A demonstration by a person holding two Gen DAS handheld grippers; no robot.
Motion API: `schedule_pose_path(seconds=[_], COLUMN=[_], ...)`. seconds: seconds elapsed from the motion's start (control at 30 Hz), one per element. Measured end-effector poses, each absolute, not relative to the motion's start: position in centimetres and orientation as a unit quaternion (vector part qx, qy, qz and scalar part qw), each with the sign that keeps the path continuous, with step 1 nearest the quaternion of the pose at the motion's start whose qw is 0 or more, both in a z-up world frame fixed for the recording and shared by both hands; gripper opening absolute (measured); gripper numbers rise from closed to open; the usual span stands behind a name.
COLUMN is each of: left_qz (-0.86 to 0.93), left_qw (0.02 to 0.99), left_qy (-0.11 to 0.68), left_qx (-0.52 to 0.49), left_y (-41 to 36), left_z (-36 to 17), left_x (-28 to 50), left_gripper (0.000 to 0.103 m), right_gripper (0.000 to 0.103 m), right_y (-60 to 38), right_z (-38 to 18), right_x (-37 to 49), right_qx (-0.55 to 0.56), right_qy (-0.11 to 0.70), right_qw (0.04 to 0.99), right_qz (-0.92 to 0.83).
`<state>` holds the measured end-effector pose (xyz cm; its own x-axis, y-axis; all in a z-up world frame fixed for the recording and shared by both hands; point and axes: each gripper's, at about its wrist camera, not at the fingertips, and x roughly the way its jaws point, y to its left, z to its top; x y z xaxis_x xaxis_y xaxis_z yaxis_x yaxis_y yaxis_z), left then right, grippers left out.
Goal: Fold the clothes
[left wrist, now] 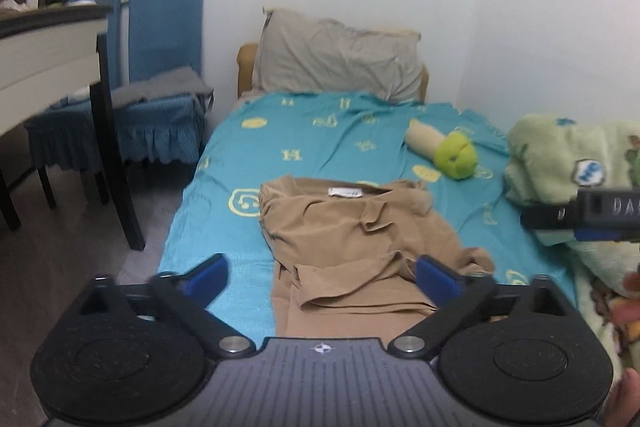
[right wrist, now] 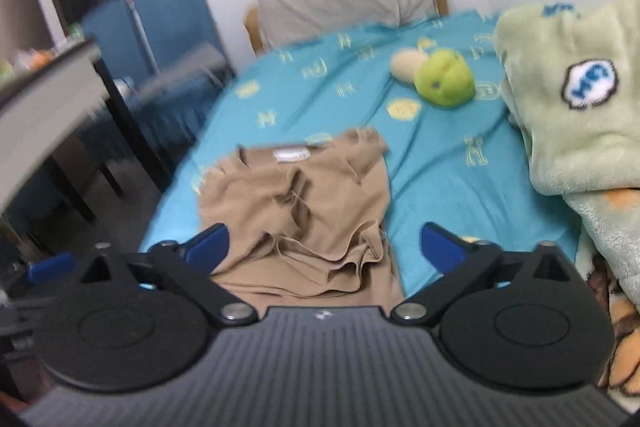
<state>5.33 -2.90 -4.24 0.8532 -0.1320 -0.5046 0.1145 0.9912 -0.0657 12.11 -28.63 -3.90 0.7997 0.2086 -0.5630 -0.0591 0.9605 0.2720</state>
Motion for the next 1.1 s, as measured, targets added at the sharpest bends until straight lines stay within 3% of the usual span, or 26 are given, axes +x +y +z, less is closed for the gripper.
schedule_pose_path(seconds=[0.4, 0.77, 0.97, 1.1], left_qz=[-0.084, -0.097, -0.084, -0.068], left_qw=[0.916, 0.789, 0.792, 0.796], left_qy=[0.385, 0.530, 0.494, 0.455], left_qx=[-0.070, -0.294, -0.348, -0.393], left_y=[-2.9, 0.4, 1.5, 2.6], left_z=[-8.5, -16.2, -16.5, -16.9], left_x=[4.0, 7.2, 7.1, 6.9], left_gripper=[0.103, 0.101, 0.101, 0.089], right_gripper=[0.103, 0.103, 0.103, 0.103], right_y=[-28.1, -27.8, -27.7, -28.4], right_z=[-4.8, -5.4, -5.6, -6.1], right_x=[9.7, 10.3, 10.3, 10.5], right_qx=[0.122, 0.131, 0.131, 0.172], right_qy=[0.331, 0.356, 0.362, 0.374], right_qw=[0.934, 0.923, 0.921, 0.909], right_qz=[0.051, 0.055, 0.060, 0.068])
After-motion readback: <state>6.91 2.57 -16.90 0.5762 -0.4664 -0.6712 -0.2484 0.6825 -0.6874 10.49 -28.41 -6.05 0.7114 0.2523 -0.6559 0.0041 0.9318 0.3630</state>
